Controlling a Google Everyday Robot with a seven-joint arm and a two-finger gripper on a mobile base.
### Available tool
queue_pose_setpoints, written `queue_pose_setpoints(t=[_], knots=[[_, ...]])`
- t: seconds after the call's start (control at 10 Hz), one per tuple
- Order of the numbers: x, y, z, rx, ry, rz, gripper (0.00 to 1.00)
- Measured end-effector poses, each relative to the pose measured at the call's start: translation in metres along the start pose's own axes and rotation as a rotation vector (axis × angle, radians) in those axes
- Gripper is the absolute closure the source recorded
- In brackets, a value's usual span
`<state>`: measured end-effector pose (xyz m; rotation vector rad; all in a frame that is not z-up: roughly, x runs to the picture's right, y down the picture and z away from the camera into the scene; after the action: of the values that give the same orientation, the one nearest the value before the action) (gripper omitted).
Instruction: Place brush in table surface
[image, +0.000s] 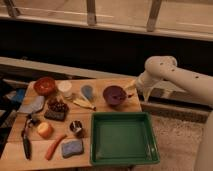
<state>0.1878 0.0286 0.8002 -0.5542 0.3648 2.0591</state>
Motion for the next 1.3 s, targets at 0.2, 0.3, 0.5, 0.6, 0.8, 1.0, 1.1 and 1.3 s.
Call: queue_pose_setpoints(t=[0.2,0.3,0.5,0.6,0.8,1.0,1.1,1.3], knots=[[0.000,0.000,0.000,0.000,0.001,0.000,0.20],[0.000,0.000,0.000,0.000,0.000,0.000,0.20],[0.000,0.000,0.000,0.000,0.001,0.000,0.20],[0.001,0.000,0.000,0.002,-0.001,-0.005,0.20],[0.003,0.012,-0.001,0.000,-0.014,-0.067,0.20],[0.013,0.043,0.004,-0.007,-0.011,-0.151,0.20],[0.024,0.071,0.009,-0.009,-0.004,-0.217,0.20],[0.056,0.123,0.018,-0.023,0.017,-0.350,0.20]])
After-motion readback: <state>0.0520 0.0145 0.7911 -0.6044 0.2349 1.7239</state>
